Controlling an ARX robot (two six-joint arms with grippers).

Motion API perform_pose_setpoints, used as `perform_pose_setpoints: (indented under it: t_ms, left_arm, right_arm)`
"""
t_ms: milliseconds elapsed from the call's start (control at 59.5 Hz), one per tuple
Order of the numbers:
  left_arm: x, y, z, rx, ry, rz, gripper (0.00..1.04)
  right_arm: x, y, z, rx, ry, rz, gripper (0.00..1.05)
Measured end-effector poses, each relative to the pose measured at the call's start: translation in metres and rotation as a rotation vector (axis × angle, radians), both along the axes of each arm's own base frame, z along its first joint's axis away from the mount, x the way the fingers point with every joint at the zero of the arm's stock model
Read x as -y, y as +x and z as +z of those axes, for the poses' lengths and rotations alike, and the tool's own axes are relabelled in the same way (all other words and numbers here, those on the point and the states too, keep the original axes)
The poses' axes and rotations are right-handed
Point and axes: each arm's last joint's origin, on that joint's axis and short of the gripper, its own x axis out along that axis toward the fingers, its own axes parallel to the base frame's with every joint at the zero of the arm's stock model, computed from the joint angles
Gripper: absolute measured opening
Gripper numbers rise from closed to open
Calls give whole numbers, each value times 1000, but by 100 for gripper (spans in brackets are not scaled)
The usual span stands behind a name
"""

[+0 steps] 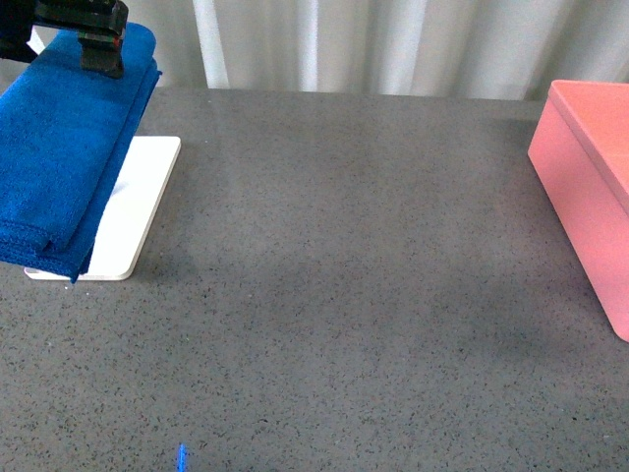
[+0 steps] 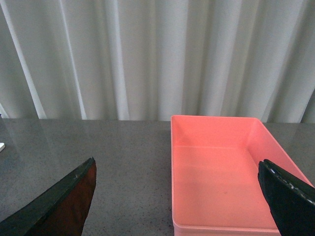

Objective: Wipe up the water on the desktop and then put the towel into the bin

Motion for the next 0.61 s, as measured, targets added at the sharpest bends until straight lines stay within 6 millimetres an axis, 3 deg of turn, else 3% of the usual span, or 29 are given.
perform_pose_setpoints:
  t_ms: [118,269,437,606]
  left_arm:
    - [2,-3,-7,-18,12,-14,96]
    - [3,-4,-11,-22,5,-25,73]
    - [-1,-4,-12,-9,6,-14,36]
    - [-4,-11,1,28,-60,-58,7]
  right_arm:
    - [0,0,0,0,0,0,98]
    - [0,0,0,0,0,0,98]
    - [0,0,0,0,0,0,98]
    - [0,0,0,0,0,0,98]
